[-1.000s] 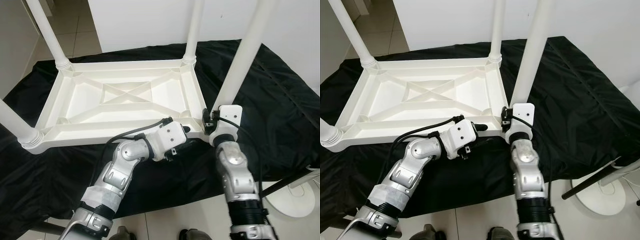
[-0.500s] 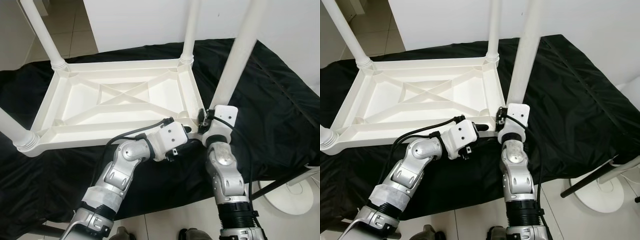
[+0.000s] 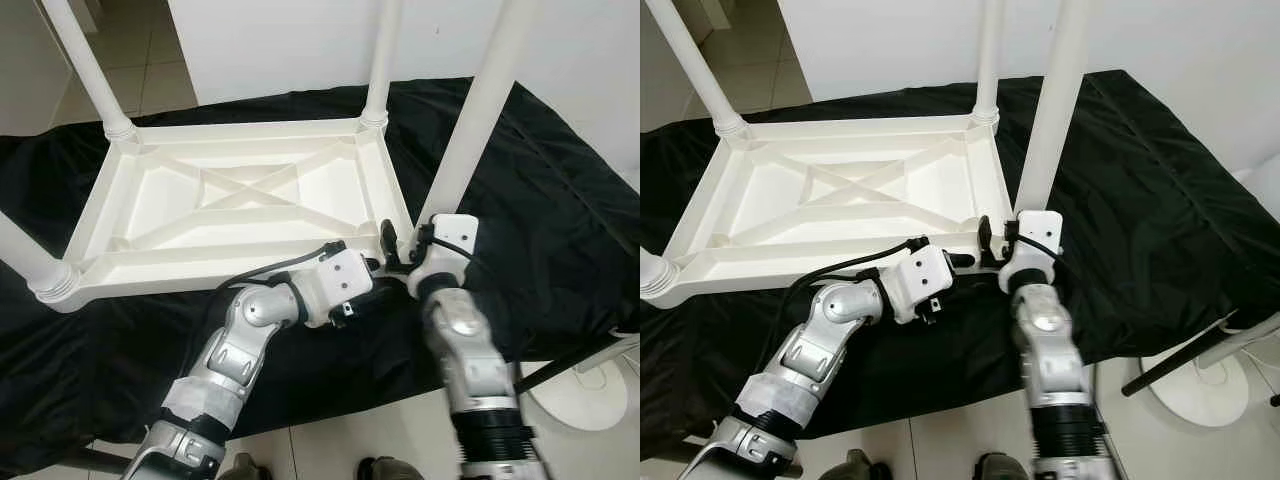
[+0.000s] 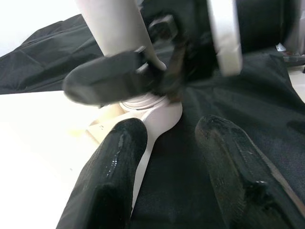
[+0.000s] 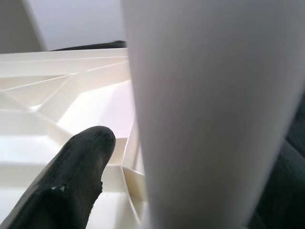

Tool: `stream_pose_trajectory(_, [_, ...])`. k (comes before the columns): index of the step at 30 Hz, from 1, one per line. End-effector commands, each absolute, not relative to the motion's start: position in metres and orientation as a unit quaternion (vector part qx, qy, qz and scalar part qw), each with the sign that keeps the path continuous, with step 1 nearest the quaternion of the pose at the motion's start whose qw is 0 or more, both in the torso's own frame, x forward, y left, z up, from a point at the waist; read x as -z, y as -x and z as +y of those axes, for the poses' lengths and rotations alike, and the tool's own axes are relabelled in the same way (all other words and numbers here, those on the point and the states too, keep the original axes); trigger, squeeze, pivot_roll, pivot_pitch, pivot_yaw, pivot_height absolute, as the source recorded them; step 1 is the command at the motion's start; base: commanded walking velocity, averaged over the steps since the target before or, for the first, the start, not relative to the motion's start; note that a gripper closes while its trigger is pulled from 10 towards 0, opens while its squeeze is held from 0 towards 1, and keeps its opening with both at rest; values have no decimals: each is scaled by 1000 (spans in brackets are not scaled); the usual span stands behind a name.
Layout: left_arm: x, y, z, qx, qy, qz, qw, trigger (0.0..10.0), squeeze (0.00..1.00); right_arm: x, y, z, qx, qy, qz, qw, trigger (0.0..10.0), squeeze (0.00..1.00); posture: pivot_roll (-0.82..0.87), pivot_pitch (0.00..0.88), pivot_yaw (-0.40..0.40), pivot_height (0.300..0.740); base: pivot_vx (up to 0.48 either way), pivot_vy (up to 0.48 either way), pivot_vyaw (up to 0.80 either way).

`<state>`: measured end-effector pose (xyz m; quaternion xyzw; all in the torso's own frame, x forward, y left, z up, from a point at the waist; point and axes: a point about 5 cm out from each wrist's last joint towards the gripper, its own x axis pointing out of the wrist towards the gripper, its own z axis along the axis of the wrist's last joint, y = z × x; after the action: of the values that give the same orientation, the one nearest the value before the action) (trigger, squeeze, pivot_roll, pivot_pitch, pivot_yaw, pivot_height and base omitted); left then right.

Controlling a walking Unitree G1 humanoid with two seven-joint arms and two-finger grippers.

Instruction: Building children table

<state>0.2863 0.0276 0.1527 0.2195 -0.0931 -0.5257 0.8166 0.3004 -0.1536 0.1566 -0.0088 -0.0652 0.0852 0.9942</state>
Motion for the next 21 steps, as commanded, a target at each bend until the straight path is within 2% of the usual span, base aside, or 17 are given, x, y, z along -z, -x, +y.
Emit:
stream_pose_trajectory(1, [-152,-292,27,477,-218,-102,845,10000,0,-157,-297,-153,-119,4,-71,990,10000,0,-164,47,43,740,0,0,0])
stream_pose_trajectory(7, [-157,-295,25,478,-220,-110,843,10000,0,-158,-298,-179,-232,42,-50,970,10000,0,-155,47,41,740,0,0,0])
stream_pose_trajectory(12, [-158,-297,28,470,-222,-111,847,10000,0,-160,-304,-183,-292,73,-38,953,10000,0,-143,49,38,740,0,0,0])
stream_pose_trajectory(18, [-158,-296,29,469,-223,-112,847,10000,0,-160,-313,-183,-316,99,-38,943,10000,0,-131,45,37,740,0,0,0])
stream_pose_trajectory(20, [-159,-297,29,468,-223,-112,848,10000,0,-160,-317,-181,-326,102,-36,939,7608,0,-130,41,37,740,0,0,0])
stream_pose_trajectory(21, [-159,-297,29,468,-223,-112,848,10000,0,-160,-317,-181,-326,102,-36,939,7608,0,-130,41,37,740,0,0,0])
